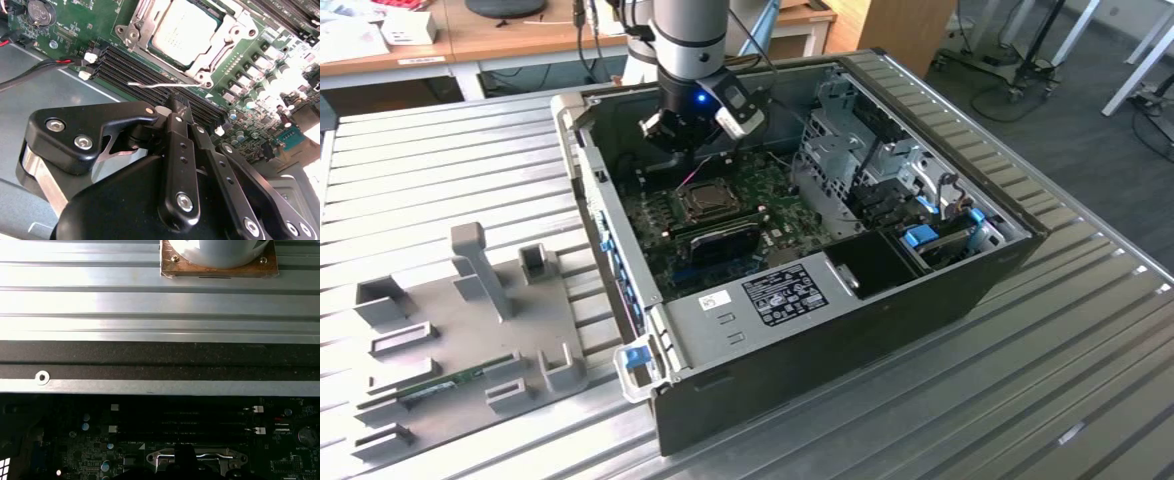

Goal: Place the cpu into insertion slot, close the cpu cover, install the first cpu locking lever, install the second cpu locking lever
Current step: 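Install the first cpu locking lever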

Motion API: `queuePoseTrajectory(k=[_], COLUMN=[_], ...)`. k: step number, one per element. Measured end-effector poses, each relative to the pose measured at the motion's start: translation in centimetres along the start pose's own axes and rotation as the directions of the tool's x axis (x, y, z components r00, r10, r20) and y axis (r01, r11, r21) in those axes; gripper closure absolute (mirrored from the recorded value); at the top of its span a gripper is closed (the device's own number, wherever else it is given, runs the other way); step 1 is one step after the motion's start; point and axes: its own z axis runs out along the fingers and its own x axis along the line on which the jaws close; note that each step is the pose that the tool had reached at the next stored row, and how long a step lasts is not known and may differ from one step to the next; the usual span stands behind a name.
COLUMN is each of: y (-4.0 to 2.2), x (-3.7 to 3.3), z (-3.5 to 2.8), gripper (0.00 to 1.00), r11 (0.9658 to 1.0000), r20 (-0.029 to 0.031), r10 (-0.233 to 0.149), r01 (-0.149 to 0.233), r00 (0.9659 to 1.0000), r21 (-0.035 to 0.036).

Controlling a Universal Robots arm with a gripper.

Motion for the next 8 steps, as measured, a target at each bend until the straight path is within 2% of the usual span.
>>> queuePoseTrajectory(k=[8], y=[0.0], x=[-0.09], z=[0.16], gripper=[0.9], r11=[1.0], r20=[0.0001], r10=[0.0], r01=[0.0], r00=[1.0], r21=[-0.0003])
